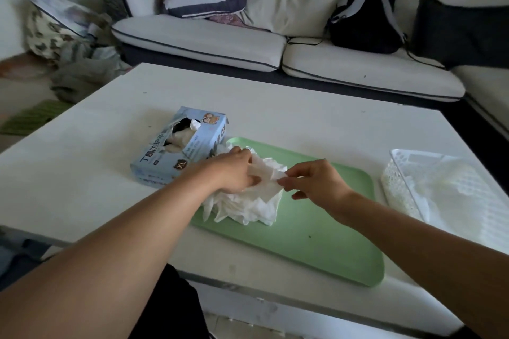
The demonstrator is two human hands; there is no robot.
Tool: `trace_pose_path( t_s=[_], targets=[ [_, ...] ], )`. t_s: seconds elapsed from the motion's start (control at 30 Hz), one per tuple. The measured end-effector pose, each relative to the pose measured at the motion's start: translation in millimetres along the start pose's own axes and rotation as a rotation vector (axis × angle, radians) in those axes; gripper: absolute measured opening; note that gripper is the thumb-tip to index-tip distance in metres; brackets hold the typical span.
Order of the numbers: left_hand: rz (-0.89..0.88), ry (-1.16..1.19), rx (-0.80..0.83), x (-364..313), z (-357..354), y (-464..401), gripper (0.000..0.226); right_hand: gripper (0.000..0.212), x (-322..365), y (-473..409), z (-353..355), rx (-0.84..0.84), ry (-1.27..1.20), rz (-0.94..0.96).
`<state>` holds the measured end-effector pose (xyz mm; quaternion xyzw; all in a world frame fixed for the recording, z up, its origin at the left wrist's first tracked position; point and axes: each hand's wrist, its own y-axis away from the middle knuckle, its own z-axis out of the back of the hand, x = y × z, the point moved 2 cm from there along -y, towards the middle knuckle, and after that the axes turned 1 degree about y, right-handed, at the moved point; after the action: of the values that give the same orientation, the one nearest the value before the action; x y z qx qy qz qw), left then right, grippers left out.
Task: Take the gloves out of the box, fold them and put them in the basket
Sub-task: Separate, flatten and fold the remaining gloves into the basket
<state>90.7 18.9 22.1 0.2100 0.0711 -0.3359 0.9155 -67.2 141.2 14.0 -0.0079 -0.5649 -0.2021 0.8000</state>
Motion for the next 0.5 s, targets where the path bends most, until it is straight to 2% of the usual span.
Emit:
trace_pose_path(
  t_s=[0.23, 0.37, 0.5],
  targets=[
    [0.020, -0.024, -0.046, 11, -3, -2, 0.068, 0.017, 21, 1, 36, -0.046, -0.541, -0.132],
    [0.048, -0.145, -0.065, 16, -4, -1, 0.064, 0.013, 40, 5, 71, -0.052, -0.562, -0.111],
    [0.062, -0.168, -0.089, 2, 9, -2, 0.069, 0.016, 63, 18, 110, -0.168, -0.448, 0.038]
  ],
)
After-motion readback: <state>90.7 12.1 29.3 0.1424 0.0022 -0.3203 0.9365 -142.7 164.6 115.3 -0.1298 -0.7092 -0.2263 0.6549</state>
